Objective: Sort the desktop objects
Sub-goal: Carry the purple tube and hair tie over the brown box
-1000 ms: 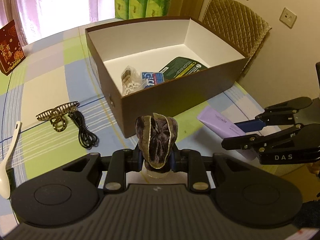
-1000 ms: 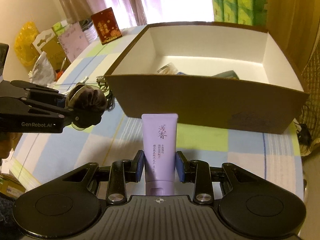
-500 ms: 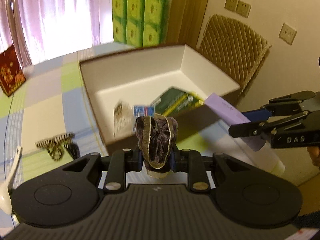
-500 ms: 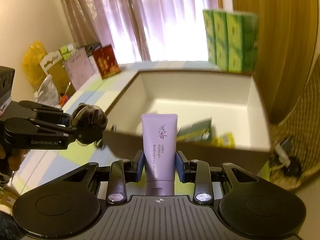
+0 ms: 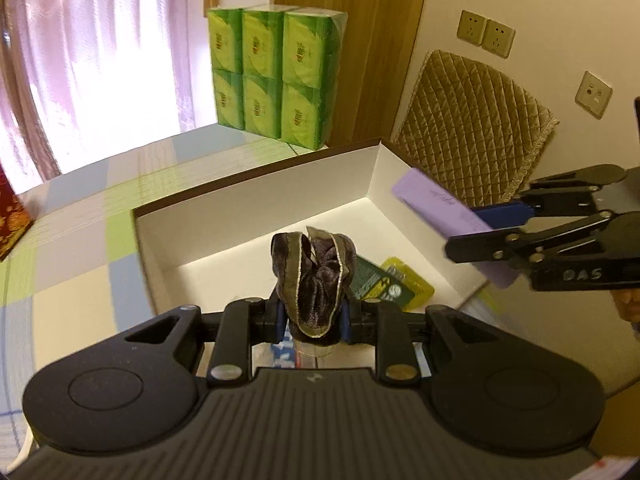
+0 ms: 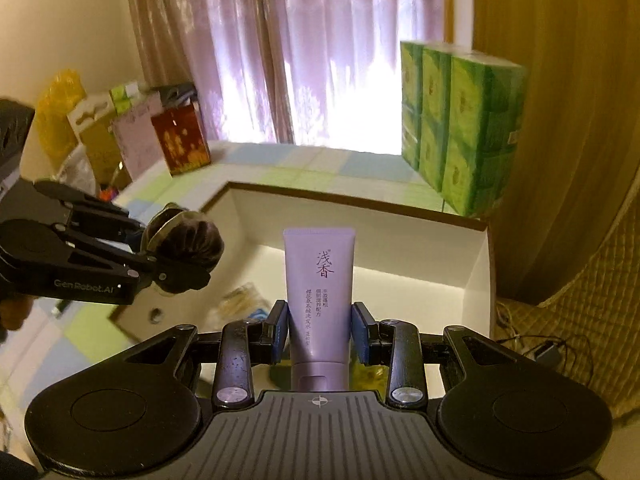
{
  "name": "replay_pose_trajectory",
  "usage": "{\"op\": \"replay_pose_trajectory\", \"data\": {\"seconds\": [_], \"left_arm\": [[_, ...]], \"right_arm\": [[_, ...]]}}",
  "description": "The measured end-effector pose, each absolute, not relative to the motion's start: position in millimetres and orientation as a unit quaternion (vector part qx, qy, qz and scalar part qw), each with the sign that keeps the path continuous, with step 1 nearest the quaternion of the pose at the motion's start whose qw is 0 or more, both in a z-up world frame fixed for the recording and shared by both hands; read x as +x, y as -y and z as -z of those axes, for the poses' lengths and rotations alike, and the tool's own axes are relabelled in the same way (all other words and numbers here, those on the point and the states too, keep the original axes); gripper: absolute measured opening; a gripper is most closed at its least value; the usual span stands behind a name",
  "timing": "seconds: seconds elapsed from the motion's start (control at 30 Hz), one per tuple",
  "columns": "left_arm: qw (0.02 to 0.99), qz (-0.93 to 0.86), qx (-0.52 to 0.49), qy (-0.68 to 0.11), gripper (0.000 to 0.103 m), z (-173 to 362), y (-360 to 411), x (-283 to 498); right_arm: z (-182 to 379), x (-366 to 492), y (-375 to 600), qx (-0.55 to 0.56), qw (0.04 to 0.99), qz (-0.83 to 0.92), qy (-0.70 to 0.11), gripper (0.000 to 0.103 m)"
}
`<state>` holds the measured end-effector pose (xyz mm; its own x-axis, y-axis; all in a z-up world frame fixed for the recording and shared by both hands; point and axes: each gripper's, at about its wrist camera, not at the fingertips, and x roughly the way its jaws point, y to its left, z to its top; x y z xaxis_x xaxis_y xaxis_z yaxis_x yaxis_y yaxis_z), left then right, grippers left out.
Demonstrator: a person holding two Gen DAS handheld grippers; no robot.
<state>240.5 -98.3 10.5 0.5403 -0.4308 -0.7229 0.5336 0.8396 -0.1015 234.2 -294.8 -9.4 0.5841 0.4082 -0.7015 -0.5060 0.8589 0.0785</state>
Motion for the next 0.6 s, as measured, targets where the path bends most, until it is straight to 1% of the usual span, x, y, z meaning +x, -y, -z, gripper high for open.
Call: {"op": "replay_pose_trajectory", "data": {"seconds": [0.33, 0.6], "left_arm": [[0.851, 0.267, 0.086, -0.444, 0.021, 30, 138, 314], [0.833, 0.257, 0.106, -0.478, 0.021, 69, 156, 354]], "right_arm": [[58, 313, 294, -0.107, 0.854, -0.257, -0.439, 0.031], [90, 349, 288, -0.14, 0.831, -0.261, -0.471, 0.031]]}}
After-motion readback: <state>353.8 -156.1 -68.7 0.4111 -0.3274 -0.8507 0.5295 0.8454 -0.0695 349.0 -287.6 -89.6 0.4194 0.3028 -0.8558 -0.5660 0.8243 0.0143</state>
